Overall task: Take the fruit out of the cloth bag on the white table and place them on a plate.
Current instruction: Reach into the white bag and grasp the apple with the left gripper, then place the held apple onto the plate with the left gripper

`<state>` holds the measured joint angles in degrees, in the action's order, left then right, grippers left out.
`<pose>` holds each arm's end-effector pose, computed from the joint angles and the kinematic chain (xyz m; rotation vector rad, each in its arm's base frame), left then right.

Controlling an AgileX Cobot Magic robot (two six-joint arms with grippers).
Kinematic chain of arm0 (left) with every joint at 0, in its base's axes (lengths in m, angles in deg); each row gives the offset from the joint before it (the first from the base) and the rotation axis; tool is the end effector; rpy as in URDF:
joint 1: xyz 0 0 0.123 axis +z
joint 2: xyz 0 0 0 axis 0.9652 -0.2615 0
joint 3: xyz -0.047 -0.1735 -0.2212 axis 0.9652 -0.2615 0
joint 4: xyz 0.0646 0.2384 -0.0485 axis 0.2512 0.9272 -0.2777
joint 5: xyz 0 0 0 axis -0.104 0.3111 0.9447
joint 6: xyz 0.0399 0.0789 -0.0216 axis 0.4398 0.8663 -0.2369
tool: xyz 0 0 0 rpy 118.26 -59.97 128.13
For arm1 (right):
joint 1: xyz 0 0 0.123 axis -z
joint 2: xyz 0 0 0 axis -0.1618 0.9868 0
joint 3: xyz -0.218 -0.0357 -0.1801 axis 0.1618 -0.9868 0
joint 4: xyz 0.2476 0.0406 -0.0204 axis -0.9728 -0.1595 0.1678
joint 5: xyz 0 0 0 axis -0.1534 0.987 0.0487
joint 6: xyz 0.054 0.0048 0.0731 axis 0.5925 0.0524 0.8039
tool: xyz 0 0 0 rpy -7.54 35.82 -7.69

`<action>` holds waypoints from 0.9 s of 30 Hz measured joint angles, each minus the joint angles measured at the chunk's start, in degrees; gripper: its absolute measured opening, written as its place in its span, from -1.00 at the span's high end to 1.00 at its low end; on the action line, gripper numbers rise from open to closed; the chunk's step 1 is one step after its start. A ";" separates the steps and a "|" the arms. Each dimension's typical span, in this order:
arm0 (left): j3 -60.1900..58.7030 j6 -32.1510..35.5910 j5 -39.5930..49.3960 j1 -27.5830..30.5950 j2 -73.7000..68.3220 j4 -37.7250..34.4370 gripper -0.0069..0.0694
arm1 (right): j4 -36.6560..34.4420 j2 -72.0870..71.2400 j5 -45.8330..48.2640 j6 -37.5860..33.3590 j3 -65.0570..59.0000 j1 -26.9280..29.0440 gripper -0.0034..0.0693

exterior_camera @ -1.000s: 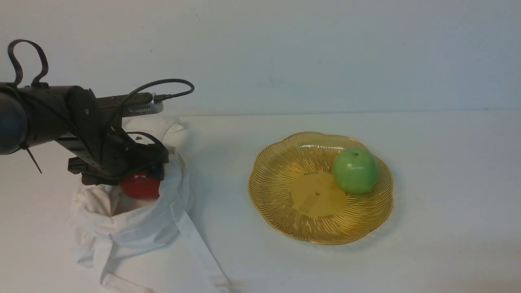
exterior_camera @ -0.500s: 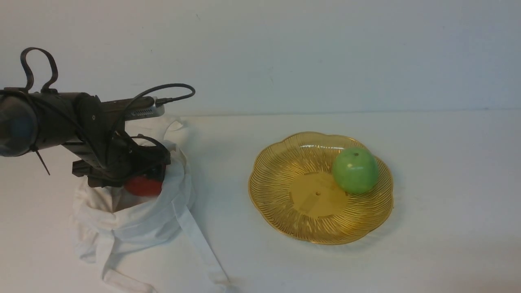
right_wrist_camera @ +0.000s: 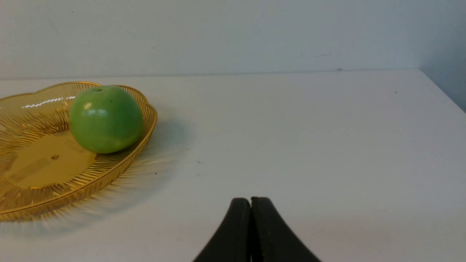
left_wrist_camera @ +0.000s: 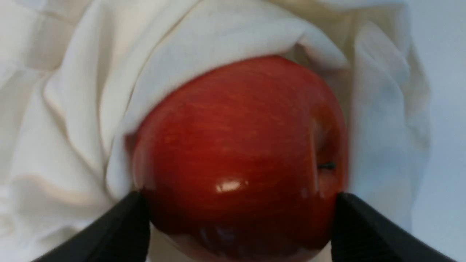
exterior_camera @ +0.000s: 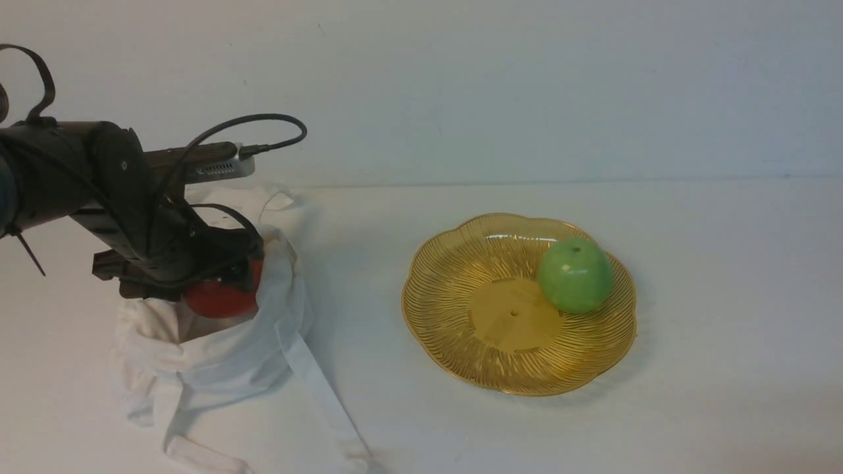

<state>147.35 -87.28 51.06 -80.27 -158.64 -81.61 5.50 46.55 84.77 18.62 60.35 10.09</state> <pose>0.3534 -0.0357 0.2148 -0.1594 2.7387 -0.1183 0.0527 -0.0022 0.1723 0.0431 1.8730 -0.0117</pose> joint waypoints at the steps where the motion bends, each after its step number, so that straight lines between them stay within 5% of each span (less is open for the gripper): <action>1: 0.00 0.13 1.53 0.00 0.86 0.00 -0.70 | 0.00 0.00 0.00 0.00 0.00 0.00 0.95; 15: 0.00 6.00 7.70 -2.34 12.18 -6.13 -0.70 | 0.00 0.00 0.00 0.00 0.00 0.00 0.95; 27: 0.35 26.87 -6.17 -19.16 7.59 -36.81 -0.70 | 0.00 0.00 0.00 0.00 0.00 0.00 0.95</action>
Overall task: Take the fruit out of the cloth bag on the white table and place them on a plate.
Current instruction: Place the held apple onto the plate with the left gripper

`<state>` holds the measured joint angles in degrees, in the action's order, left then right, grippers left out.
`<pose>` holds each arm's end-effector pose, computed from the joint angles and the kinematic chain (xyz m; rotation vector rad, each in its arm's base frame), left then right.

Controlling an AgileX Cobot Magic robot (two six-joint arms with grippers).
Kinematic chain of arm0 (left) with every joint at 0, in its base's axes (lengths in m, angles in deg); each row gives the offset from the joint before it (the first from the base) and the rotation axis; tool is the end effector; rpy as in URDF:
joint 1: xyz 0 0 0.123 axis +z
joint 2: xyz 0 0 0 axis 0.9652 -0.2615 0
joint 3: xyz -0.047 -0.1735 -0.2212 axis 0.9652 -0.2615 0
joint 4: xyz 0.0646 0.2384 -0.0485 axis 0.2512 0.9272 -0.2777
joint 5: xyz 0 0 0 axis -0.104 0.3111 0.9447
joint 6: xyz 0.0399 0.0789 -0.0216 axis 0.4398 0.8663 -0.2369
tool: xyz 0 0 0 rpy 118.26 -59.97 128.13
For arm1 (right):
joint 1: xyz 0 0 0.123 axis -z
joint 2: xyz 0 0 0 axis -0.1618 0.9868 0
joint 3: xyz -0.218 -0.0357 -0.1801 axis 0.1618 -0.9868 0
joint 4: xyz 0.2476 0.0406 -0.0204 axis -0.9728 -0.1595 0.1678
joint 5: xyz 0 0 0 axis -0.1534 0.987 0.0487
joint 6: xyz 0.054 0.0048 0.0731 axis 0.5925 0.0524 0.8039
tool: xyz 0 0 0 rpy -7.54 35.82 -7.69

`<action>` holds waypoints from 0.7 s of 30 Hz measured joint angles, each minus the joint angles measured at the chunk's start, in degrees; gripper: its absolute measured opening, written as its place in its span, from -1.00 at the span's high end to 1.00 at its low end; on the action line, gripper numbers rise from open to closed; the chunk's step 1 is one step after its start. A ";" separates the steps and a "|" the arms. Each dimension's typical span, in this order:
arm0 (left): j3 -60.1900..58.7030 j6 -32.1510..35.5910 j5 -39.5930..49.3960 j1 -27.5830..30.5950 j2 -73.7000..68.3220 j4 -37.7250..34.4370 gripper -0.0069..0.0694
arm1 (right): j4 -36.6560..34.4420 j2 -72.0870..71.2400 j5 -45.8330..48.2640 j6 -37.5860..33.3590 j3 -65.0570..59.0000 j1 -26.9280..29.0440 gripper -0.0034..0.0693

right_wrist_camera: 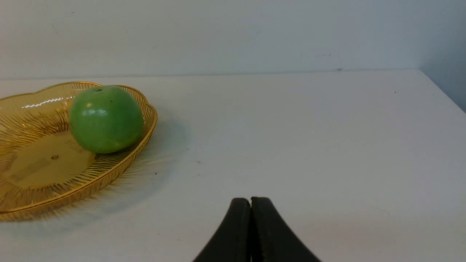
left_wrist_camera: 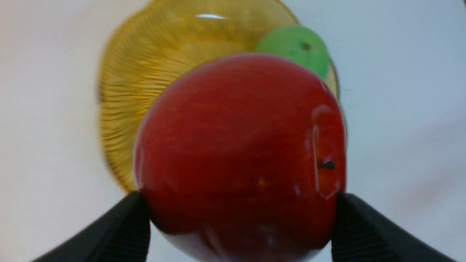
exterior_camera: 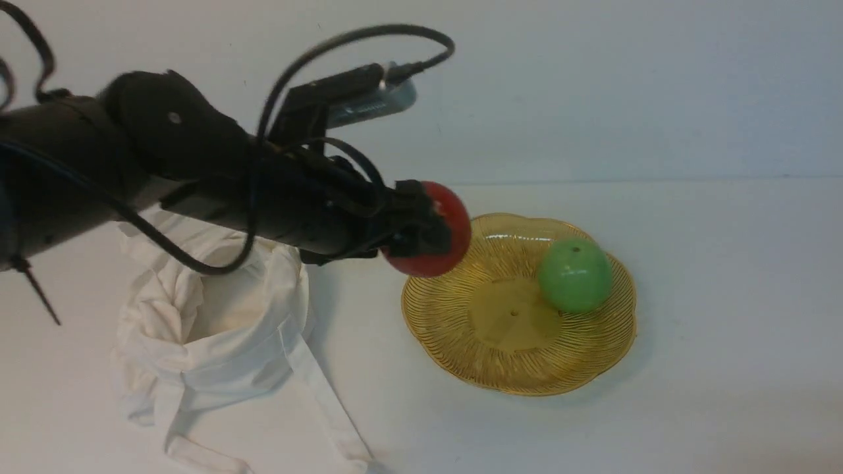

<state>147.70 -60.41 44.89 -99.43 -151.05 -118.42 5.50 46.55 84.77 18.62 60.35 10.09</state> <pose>0.3076 -0.1753 0.2786 0.3167 2.4366 -0.7599 0.0527 -0.0022 0.1723 0.0431 1.8730 -0.0117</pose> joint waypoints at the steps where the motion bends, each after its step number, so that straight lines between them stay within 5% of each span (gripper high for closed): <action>1: 0.46 1.75 -0.79 -0.92 -1.66 -1.20 -0.70 | 0.00 0.00 0.00 0.00 0.00 0.00 0.95; 21: 7.61 7.01 -1.83 -3.40 -18.14 -2.45 -0.76 | 0.00 0.00 0.00 0.00 0.00 0.00 0.95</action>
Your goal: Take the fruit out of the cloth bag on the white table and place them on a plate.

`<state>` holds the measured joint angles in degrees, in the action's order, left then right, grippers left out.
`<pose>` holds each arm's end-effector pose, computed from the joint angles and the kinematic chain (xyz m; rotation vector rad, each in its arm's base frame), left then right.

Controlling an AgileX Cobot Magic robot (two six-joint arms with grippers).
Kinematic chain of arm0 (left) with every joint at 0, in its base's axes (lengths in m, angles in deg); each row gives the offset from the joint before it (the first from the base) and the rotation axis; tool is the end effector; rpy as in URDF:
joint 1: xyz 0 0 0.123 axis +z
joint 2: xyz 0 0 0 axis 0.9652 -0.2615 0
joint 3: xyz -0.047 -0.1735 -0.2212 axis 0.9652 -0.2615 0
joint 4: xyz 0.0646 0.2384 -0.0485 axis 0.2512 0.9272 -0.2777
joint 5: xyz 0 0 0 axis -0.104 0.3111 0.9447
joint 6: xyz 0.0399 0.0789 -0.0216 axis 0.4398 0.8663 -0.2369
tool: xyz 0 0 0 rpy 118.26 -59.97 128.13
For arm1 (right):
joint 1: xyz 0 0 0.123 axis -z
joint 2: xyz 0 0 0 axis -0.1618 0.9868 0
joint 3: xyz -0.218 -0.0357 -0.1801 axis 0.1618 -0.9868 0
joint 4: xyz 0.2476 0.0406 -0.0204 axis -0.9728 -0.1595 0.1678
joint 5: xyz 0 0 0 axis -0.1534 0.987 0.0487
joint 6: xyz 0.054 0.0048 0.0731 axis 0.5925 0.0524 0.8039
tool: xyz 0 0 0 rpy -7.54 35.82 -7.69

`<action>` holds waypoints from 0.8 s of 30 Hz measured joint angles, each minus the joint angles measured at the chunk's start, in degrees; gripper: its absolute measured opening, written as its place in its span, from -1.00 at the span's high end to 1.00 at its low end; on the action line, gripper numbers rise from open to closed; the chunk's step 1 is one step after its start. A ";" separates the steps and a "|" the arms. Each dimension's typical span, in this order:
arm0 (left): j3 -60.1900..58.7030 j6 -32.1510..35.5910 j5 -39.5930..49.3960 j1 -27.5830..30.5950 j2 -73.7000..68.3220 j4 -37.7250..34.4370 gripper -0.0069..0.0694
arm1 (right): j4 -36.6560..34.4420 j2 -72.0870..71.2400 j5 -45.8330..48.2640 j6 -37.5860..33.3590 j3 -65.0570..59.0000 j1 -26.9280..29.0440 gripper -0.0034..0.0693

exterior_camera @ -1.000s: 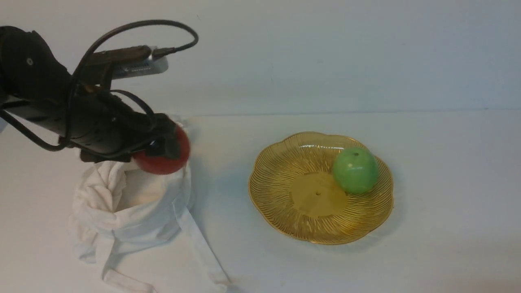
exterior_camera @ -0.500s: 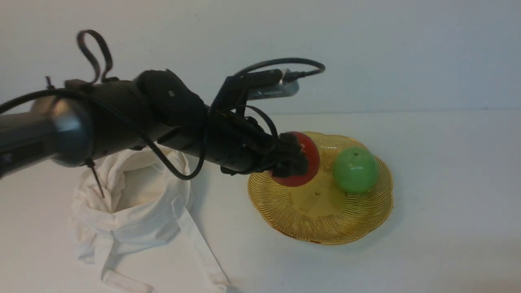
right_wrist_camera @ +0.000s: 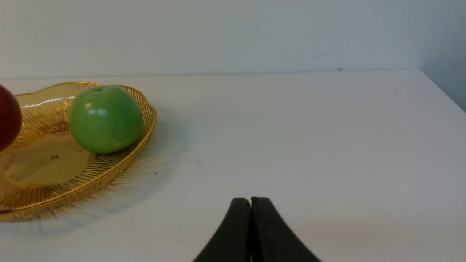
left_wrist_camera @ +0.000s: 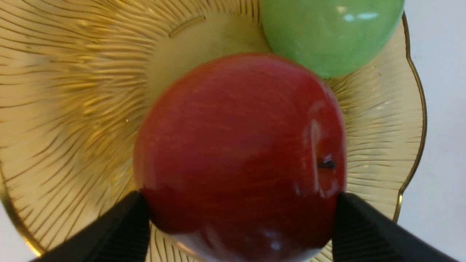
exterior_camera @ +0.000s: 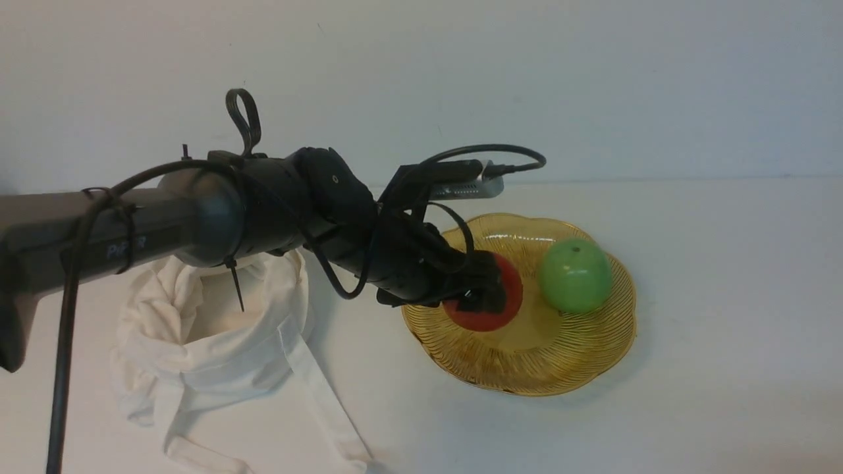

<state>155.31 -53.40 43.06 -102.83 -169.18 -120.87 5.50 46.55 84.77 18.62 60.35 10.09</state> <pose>0.3495 -0.2214 0.1980 0.4670 2.5565 -0.7257 0.0527 -0.0022 0.1723 0.0431 1.8730 -0.0117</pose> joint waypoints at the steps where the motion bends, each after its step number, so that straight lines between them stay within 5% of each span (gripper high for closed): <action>1: 0.45 0.00 0.44 0.00 0.00 0.66 -0.82 | 0.00 0.00 0.00 0.00 0.00 0.00 0.95; 13: 8.19 -1.60 10.76 0.00 0.00 8.08 -0.90 | 0.00 0.00 0.00 0.00 0.00 0.00 0.95; 16: 10.75 -3.64 15.86 0.07 0.43 9.31 -0.70 | 0.00 0.00 0.00 0.00 0.00 0.00 0.95; 22: 13.68 -9.09 22.63 0.90 10.43 16.79 0.62 | 0.00 0.00 0.00 0.00 0.00 0.00 0.95; 24: 13.68 -10.14 23.24 0.90 14.54 18.70 0.74 | 0.00 0.00 0.00 0.00 0.00 0.00 0.95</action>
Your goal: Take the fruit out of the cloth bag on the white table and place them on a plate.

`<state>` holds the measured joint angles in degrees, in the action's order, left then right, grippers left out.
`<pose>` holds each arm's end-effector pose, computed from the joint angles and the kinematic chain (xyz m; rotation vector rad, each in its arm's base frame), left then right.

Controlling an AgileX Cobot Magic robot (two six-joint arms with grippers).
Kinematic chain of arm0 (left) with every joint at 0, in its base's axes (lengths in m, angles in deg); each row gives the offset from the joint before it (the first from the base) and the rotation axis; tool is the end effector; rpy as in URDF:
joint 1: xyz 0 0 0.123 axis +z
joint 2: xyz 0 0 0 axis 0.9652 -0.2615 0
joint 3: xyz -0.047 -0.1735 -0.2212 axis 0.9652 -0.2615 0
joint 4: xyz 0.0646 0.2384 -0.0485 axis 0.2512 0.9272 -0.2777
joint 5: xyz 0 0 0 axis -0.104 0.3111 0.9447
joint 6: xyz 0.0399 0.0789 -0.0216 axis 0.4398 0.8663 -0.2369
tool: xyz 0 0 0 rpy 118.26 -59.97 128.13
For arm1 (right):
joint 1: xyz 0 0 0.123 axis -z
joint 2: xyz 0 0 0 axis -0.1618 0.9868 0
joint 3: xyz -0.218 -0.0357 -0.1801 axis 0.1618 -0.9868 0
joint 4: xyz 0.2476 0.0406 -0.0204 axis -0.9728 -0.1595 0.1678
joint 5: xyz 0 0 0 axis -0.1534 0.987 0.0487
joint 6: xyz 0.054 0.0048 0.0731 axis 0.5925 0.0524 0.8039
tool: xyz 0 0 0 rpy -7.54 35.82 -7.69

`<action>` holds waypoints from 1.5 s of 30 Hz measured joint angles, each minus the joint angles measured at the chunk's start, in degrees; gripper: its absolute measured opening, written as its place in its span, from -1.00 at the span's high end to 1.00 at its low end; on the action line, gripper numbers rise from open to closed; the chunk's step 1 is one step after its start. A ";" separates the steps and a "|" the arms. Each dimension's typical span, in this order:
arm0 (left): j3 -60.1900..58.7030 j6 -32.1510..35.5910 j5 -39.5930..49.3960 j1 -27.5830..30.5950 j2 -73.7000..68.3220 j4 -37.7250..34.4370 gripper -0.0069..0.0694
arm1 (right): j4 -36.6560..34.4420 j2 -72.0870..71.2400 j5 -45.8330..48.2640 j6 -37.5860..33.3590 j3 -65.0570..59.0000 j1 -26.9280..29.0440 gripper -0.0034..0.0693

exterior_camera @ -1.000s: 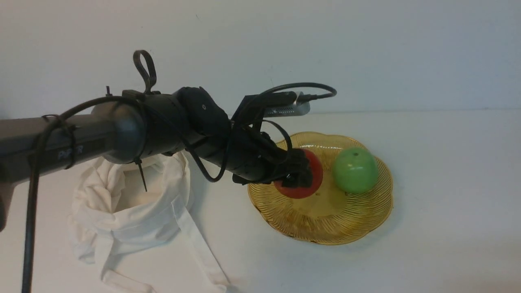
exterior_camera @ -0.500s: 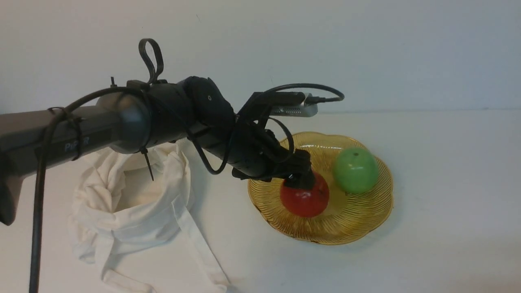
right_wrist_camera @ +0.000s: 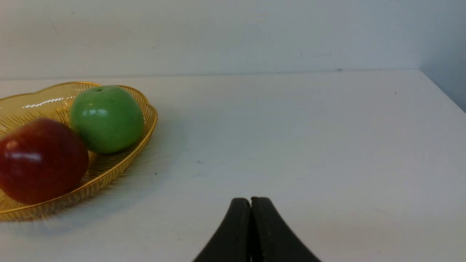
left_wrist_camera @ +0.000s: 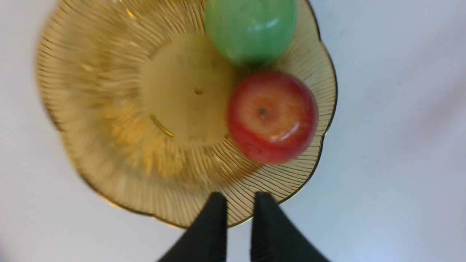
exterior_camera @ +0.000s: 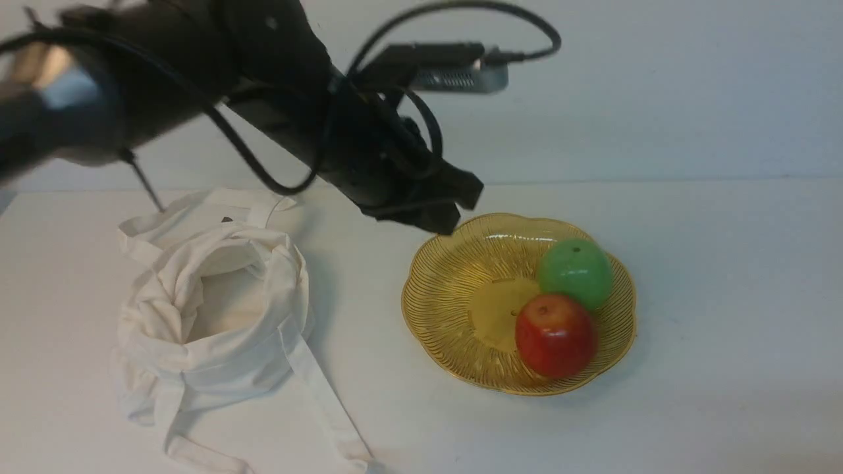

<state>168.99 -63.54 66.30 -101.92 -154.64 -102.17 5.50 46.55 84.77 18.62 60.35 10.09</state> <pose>0.3158 -0.1936 0.3439 0.7130 2.4497 -0.5951 0.0527 -0.0022 0.1723 0.0431 1.8730 -0.0117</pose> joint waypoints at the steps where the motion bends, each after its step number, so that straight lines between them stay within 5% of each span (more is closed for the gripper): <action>1: 0.00 -1.29 1.07 0.00 3.23 1.47 0.80 | 0.00 0.00 0.00 0.00 0.00 0.00 0.95; 21: -10.27 -3.21 7.90 0.00 40.15 5.09 0.84 | 0.00 0.00 0.00 0.00 0.00 0.00 0.95; 36: -13.86 -14.09 7.51 0.00 50.95 26.87 0.84 | 0.00 0.00 0.00 0.00 0.00 0.00 0.95; 45: -44.59 -14.48 -14.11 5.40 71.66 29.82 0.84 | 0.00 0.00 0.00 0.00 0.00 0.00 0.95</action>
<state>124.40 -78.02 52.19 -96.52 -82.99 -72.36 5.50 46.55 84.77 18.62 60.35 10.09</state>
